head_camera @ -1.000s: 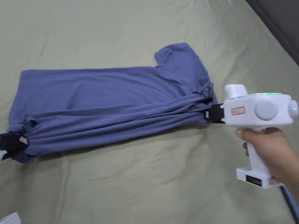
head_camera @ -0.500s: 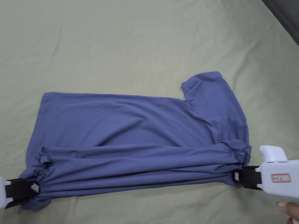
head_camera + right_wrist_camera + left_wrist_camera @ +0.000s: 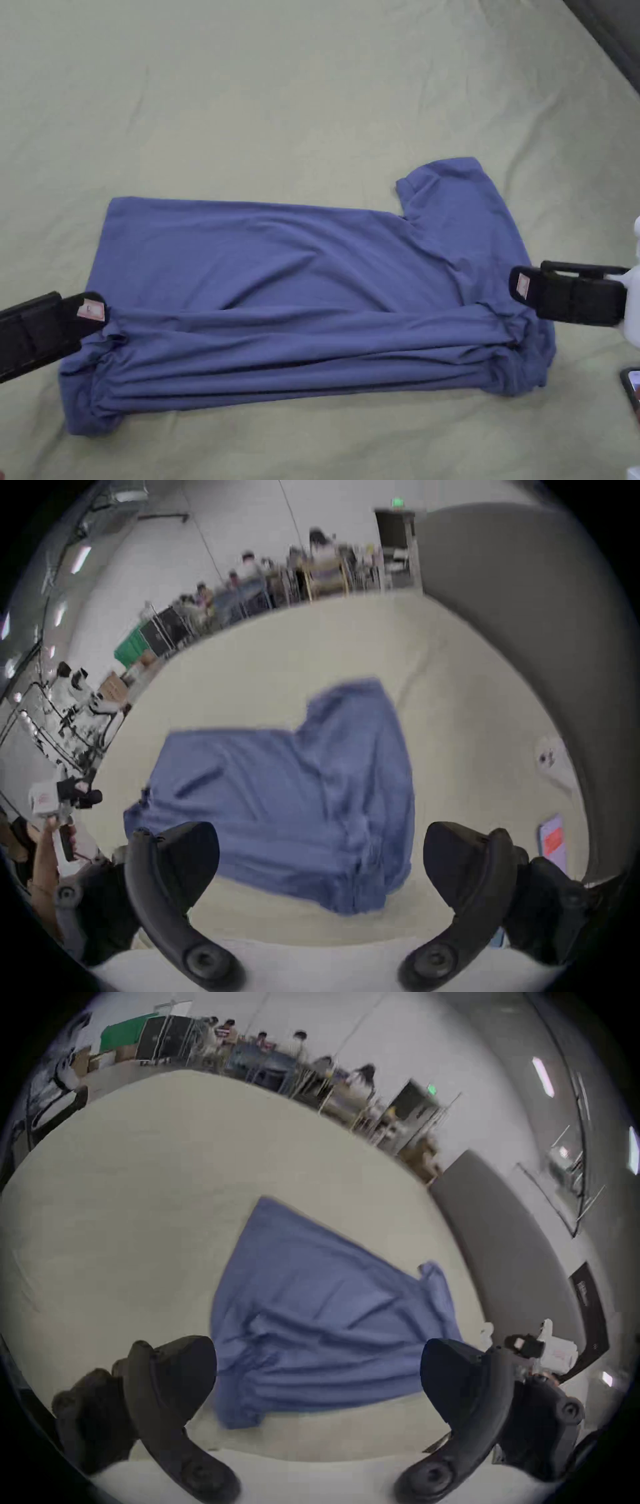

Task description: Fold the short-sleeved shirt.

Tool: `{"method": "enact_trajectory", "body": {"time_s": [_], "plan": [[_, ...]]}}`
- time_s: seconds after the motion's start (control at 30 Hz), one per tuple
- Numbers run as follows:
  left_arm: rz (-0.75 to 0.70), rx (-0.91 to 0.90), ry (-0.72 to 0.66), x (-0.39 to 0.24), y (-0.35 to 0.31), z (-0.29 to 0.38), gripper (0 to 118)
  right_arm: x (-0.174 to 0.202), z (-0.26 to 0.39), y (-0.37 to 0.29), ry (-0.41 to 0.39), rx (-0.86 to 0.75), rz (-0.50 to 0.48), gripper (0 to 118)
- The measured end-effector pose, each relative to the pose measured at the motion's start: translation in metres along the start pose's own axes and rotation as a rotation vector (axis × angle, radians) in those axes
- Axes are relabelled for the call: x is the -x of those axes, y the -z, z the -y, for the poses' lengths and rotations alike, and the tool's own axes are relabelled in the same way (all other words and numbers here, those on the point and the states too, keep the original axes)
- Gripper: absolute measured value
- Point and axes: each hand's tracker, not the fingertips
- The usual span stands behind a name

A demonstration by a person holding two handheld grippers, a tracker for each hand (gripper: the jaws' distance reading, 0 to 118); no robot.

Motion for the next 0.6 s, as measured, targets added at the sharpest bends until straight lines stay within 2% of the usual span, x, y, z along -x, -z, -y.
{"method": "enact_trajectory", "body": {"time_s": [0.1, 0.13, 0.17, 0.2, 0.23, 0.33, 0.4, 0.43, 0.47, 0.5, 0.53, 0.57, 0.6], "plan": [[-0.091, 0.025, 0.051, -0.021, 0.006, 0.003, 118, 0.015, 0.006, 0.018, -0.095, -0.022, 0.086, 115], [-0.117, 0.023, 0.096, -0.014, 0.018, 0.012, 116, 0.022, 0.011, 0.024, -0.121, -0.009, 0.087, 102], [-0.157, 0.023, 0.154, -0.017, 0.024, 0.019, 98, 0.03, 0.018, 0.031, -0.15, 0.009, 0.083, 68], [-0.189, 0.046, 0.17, -0.021, 0.032, 0.026, 53, 0.038, 0.027, 0.041, -0.162, 0.032, 0.092, 16], [-0.203, 0.074, 0.171, -0.022, 0.04, 0.034, 0, 0.042, 0.037, 0.047, -0.166, 0.043, 0.115, 3], [-0.14, 0.186, 0.147, -0.019, 0.069, 0.035, 0, 0.051, 0.054, 0.064, -0.161, 0.097, 0.019, 3], [-0.16, 0.159, 0.162, -0.017, 0.094, 0.008, 0, 0.048, 0.051, 0.072, -0.146, 0.114, 0.019, 3], [-0.183, 0.133, 0.187, -0.015, 0.108, -0.008, 4, 0.046, 0.049, 0.073, -0.144, 0.111, 0.02, 3], [-0.238, 0.098, 0.24, -0.012, 0.126, -0.027, 40, 0.043, 0.044, 0.073, -0.14, 0.103, 0.018, 3], [-0.291, 0.079, 0.282, -0.009, 0.149, -0.046, 98, 0.046, 0.038, 0.069, -0.142, 0.087, 0.025, 3], [-0.333, 0.124, 0.308, 0.0, 0.174, -0.063, 118, 0.044, 0.034, 0.068, -0.131, 0.076, 0.026, 3], [-0.349, 0.066, 0.352, 0.011, 0.189, -0.07, 118, 0.041, 0.032, 0.068, -0.121, 0.069, 0.026, 3], [-0.4, 0.176, 0.347, 0.021, 0.218, -0.086, 118, 0.038, 0.029, 0.069, -0.112, 0.066, 0.026, 3]]}}
